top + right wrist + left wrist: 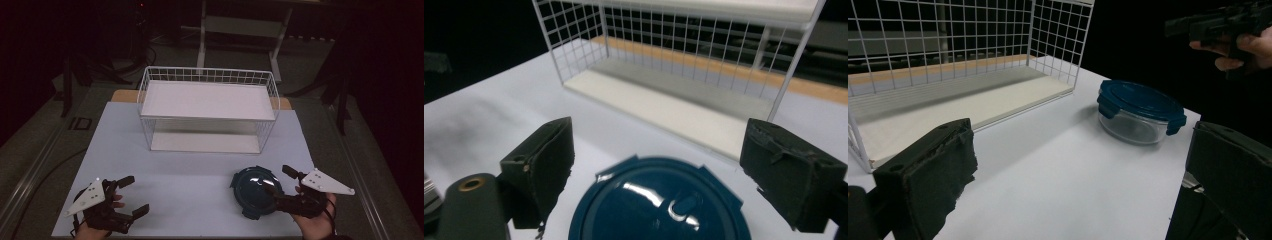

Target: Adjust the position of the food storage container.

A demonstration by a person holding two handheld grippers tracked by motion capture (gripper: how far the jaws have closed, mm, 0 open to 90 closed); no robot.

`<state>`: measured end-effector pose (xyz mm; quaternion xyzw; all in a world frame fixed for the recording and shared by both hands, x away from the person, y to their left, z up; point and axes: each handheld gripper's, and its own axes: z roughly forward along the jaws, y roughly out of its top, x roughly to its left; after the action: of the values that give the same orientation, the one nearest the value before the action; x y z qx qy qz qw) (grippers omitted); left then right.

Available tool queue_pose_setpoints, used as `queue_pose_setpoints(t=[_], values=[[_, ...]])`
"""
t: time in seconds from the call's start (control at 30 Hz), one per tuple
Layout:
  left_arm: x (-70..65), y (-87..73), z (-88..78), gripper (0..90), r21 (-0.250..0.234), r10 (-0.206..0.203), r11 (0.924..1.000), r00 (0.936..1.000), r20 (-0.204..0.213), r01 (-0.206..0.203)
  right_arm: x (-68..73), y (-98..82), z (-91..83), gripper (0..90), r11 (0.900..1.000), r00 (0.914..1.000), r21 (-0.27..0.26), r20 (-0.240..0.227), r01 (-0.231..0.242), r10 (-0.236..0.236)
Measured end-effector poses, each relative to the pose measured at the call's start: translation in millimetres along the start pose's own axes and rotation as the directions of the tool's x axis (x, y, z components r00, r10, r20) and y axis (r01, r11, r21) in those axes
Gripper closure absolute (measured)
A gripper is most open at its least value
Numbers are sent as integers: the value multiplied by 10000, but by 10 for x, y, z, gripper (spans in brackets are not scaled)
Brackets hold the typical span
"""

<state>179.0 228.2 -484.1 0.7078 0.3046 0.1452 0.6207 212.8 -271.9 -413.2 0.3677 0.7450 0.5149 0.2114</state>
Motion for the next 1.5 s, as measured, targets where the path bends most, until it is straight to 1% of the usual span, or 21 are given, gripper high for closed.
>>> queue_pose_setpoints(t=[0.03,0.1,0.13,0.17,0.2,0.23,0.3,0.37,0.43,0.5,0.57,0.63,0.7,0.8,0.93,1.1,1.13,1.2,1.23,1.43,1.5], values=[[-2,0,1,0,1,-6,10000,10000,12,6,-23,-27,-12,256,9999,10000,126,-46,52,-51],[-3,1,2,0,17,15,10000,10000,0,-15,-62,-83,-24,302,9993,10000,350,12,-91,90],[-3,2,4,0,13,18,10000,10000,-13,-18,-62,-83,-24,302,9993,10000,350,12,-91,90],[-2,3,7,0,5,33,10000,10000,17,-33,-102,-142,-44,356,9975,9993,636,209,-315,303],[-2,2,9,0,15,42,10000,10000,8,-42,-117,-173,-59,399,9967,9985,691,393,-418,391],[-2,1,10,0,18,18,10000,10000,30,-18,-136,-207,-74,408,9959,9978,737,445,-531,499],[1,1,12,0,1,10,10000,10000,48,-10,-155,-275,-99,539,9939,9964,979,718,-515,446],[2,1,13,0,11,18,10000,10000,41,-18,-163,-308,-113,552,9931,9956,1027,797,-569,488],[1,3,16,0,33,39,10000,10000,-24,-38,-193,-399,-127,635,9881,9924,1391,1129,-654,498],[3,4,16,0,14,28,10000,10000,-9,-28,-220,-455,-133,695,9838,9921,1641,1136,-725,542],[3,5,16,0,9,27,10000,10000,-2,-27,-246,-510,-137,757,9794,9904,1889,1304,-706,463],[2,5,18,0,19,38,10000,10000,-4,-38,-281,-561,-140,824,9734,9893,2128,1339,-852,574],[2,8,19,0,-1,44,10000,10000,10,-44,-306,-606,-143,880,9681,9875,2369,1503,-817,466],[4,7,21,0,7,45,10000,10000,-5,-45,-328,-654,-139,898,9599,9851,2667,1670,-861,420],[1,11,18,0,8,60,10000,10000,-3,-60,-368,-748,-91,900,9451,9844,3055,1618,-1164,689],[-2,10,21,0,23,76,10000,10000,-39,-76,-386,-787,-61,900,9332,9783,3298,1900,-1428,826],[-2,10,21,0,23,76,10000,10000,-39,-76,-386,-787,-61,900,9332,9783,3298,1900,-1428,826],[-2,9,25,0,44,72,10000,10000,-54,-72,-400,-816,-30,900,9249,9773,3459,1889,-1576,958],[-1,8,28,0,46,73,10000,10000,-49,-73,-400,-821,-23,900,9242,9762,3424,1872,-1689,1091],[-9,4,46,0,101,62,9999,10000,-12,-62,-397,-806,-2,900,9221,9754,3455,1893,-1740,1131],[-13,5,51,0,98,57,9999,10000,26,-58,-398,-794,16,900,9211,9765,3449,1753,-1805,1257]])
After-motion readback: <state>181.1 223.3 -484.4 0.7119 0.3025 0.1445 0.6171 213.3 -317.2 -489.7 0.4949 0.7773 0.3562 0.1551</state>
